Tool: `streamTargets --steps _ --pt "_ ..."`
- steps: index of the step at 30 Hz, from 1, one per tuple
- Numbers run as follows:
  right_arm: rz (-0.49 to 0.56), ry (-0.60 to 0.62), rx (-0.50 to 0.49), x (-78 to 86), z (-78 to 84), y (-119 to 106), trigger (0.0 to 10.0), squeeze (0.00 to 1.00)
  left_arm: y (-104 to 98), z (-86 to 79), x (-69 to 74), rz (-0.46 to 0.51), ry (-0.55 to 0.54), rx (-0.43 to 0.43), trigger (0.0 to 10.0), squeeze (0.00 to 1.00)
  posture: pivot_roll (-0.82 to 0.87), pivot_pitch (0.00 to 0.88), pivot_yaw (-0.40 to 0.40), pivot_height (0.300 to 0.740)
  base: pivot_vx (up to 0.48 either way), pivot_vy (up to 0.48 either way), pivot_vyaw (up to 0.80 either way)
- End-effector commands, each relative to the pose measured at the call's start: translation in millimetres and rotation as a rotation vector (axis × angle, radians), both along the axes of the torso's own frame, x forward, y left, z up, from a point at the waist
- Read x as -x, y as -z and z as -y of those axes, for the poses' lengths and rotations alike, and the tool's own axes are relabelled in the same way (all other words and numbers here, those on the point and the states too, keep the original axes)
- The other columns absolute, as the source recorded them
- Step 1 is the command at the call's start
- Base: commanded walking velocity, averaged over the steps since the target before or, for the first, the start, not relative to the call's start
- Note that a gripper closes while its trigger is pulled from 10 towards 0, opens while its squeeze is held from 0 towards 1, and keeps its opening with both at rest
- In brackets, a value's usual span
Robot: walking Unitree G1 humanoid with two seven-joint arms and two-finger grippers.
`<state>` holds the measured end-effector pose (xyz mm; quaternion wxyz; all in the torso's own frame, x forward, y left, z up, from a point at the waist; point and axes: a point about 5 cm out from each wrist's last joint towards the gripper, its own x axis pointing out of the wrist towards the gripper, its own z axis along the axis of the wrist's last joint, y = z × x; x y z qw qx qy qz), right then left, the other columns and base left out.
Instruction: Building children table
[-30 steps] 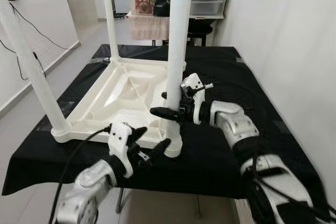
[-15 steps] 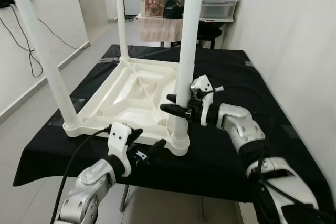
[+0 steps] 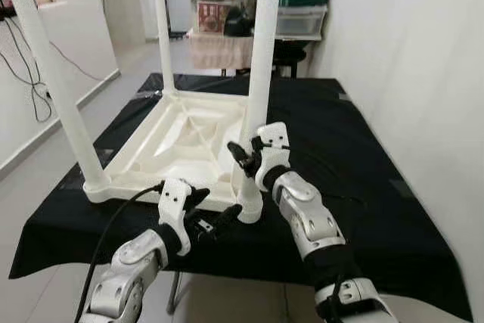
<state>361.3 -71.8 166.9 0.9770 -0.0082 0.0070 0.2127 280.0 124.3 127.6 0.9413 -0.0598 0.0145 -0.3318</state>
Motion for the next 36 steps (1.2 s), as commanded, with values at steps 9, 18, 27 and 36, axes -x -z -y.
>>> streamTargets --steps 9,18,27,36 --pt "-0.091 -0.055 0.081 0.2 18.3 10 10.0 1.0 -1 -0.1 -3.7 0.012 -0.018 0.01 10.0 0.0 -0.01 0.0 -0.053 0.74 0.0 0.0 0.0" --pt "-0.004 -0.57 0.058 -5.3 19.4 -6 10.0 0.0 -3 3.7 -5.1 0.023 -0.004 0.019 10.0 0.0 -0.01 0.0 -0.065 0.74 0.0 0.0 0.0" --pt "-0.042 -0.743 0.044 -11.3 22.4 -21 8.7 0.0 -6 6.3 -4.6 0.033 -0.002 0.028 10.0 0.0 -0.01 0.0 -0.076 0.74 0.0 0.0 0.0" --pt "-0.015 -0.744 0.025 -15.6 27.4 -24 0.0 0.0 -7 6.8 -4.9 0.033 -0.002 0.038 10.0 0.0 -0.01 0.0 -0.073 0.74 0.0 0.0 0.0"
